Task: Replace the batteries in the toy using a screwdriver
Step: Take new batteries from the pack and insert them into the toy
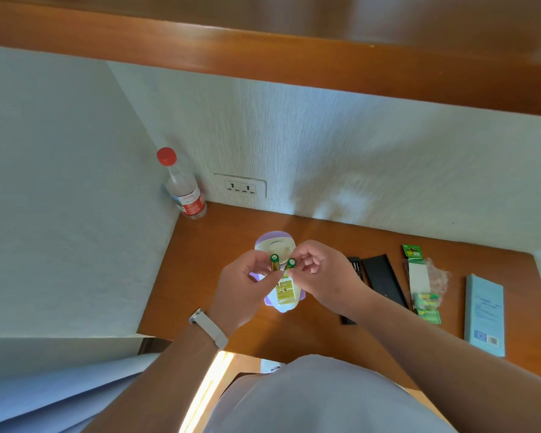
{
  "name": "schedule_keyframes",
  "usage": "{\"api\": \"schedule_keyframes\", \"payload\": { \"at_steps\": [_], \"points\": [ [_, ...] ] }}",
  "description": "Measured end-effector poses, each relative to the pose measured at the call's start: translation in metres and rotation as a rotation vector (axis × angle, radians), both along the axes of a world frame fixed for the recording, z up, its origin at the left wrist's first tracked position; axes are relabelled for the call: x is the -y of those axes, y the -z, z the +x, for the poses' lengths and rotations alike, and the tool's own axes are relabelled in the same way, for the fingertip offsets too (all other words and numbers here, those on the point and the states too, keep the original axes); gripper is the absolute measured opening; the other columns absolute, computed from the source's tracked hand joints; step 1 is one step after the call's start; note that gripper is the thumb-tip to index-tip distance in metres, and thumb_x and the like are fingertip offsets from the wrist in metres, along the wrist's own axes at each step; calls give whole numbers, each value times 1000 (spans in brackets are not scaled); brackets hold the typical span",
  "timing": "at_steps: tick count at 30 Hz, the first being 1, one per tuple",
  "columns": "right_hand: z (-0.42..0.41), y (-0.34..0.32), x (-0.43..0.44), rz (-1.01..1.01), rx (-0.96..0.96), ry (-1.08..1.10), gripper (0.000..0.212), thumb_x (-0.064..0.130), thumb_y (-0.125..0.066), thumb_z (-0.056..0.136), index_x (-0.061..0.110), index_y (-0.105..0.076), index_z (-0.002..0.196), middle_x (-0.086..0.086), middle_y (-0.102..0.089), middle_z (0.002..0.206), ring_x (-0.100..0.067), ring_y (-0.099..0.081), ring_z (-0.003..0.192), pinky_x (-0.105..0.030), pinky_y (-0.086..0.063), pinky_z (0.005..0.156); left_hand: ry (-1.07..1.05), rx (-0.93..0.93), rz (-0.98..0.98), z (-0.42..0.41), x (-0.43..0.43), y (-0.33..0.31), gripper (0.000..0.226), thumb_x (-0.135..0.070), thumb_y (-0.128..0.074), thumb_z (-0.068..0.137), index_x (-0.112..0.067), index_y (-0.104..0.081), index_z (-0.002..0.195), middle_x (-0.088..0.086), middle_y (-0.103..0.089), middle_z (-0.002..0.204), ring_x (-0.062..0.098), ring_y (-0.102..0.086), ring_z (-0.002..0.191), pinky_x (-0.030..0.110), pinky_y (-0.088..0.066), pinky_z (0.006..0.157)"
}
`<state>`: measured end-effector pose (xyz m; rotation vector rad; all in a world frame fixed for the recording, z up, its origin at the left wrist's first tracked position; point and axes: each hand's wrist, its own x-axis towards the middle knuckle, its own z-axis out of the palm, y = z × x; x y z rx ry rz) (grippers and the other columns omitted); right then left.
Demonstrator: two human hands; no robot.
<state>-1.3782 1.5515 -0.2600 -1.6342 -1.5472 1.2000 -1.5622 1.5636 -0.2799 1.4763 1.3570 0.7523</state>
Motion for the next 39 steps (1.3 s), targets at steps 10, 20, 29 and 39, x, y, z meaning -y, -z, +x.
{"api": "schedule_keyframes", "payload": {
  "at_steps": [10, 20, 29, 39],
  "points": [
    [2, 15, 8, 57, 119, 1, 14, 15, -72, 86, 22, -66, 97, 8, -68, 89, -6, -62, 87, -17, -52, 78, 31, -261, 190, -2, 7, 21, 18, -23, -77, 86, -27, -65, 99, -16, -61, 94, 7, -59, 89, 6, -43, 65],
    [-2, 15, 11, 173, 187, -63, 16, 12, -72, 85, 16, -66, 100, 14, -62, 88, -1, -57, 93, -10, -48, 77, 49, -248, 206, 0, 10, 23, 20, -25, -78, 85, -34, -63, 95, -29, -56, 89, 0, -56, 90, 5, -44, 69],
    [-3, 16, 20, 184, 265, -100, 14, 14, -72, 86, 15, -66, 99, 6, -64, 93, -9, -59, 88, -19, -50, 75, 96, -332, 276, 2, 18, 24, 13, -26, -77, 87, -20, -73, 98, -23, -56, 92, 8, -57, 86, 9, -39, 71],
    [-3, 15, 25, 228, 292, -123, 13, 12, -70, 86, 11, -64, 98, 0, -63, 92, -15, -56, 85, -24, -47, 72, 107, -369, 338, 4, 20, 30, 12, -20, -80, 84, -18, -74, 95, -9, -67, 95, 5, -53, 89, 10, -41, 73]
  ]
}}
